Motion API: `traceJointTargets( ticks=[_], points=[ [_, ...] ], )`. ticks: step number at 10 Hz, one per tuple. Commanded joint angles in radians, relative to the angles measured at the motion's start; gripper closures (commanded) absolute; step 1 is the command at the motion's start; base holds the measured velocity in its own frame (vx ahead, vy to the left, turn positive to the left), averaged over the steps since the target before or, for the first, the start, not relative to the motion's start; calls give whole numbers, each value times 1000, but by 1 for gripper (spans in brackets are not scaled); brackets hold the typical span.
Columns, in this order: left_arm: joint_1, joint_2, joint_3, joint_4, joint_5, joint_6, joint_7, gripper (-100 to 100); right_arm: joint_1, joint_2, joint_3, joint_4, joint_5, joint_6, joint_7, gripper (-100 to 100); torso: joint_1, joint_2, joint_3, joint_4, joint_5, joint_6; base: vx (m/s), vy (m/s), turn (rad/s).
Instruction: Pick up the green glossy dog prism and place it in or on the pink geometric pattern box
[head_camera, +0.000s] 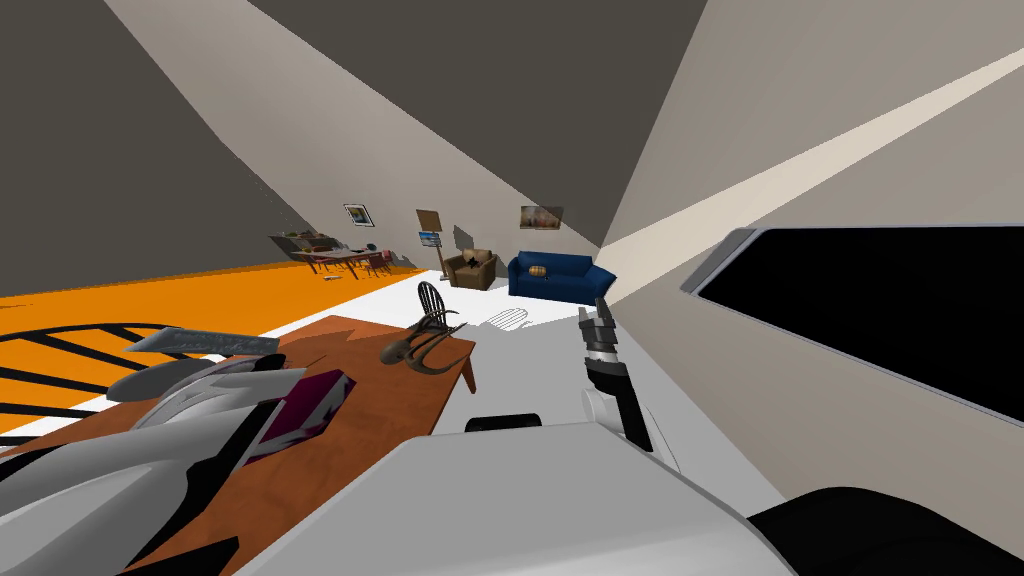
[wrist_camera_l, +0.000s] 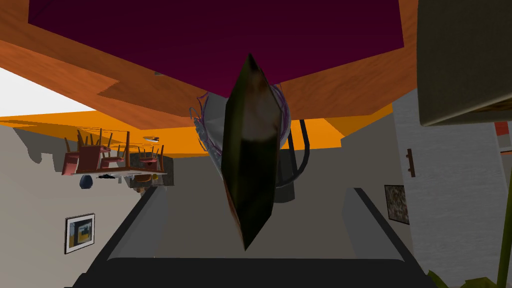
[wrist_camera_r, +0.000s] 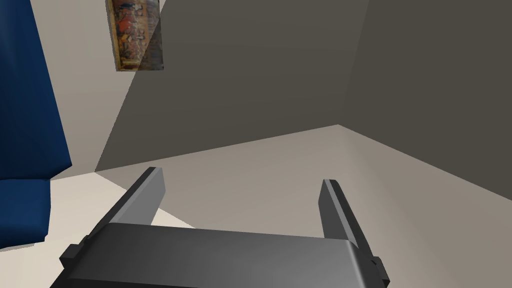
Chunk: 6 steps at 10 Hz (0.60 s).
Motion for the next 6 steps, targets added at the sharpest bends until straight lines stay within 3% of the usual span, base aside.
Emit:
traceJointTargets(
  ticks=[1,2,3,4,5,6],
  points=[
    [0,0,0,0,0,0,0,-100,0,0,0,0,0,0,0,0,0,0,0,0,0,0,0,0,0],
    [0,0,0,0,0,0,0,0,0,0,0,0,0,0,0,0,0,0,0,0,0,0,0,0,0],
    [-10,12,-48,2,41,11,4,-100,0,0,0,0,0,0,0,0,0,0,0,0,0,0,-13,6,-43],
    [24,12,-48,-80,41,11,4,-100,0,0,0,0,0,0,0,0,0,1,1,0,0,0,-21,6,-19],
    [42,12,-48,-126,41,29,4,-100,0,0,0,0,0,0,0,0,0,1,1,0,0,0,-15,2,8],
    [-10,12,-48,-52,41,11,4,-100,0,0,0,0,0,0,0,0,0,1,0,0,0,0,-6,-2,-2]
  ],
)
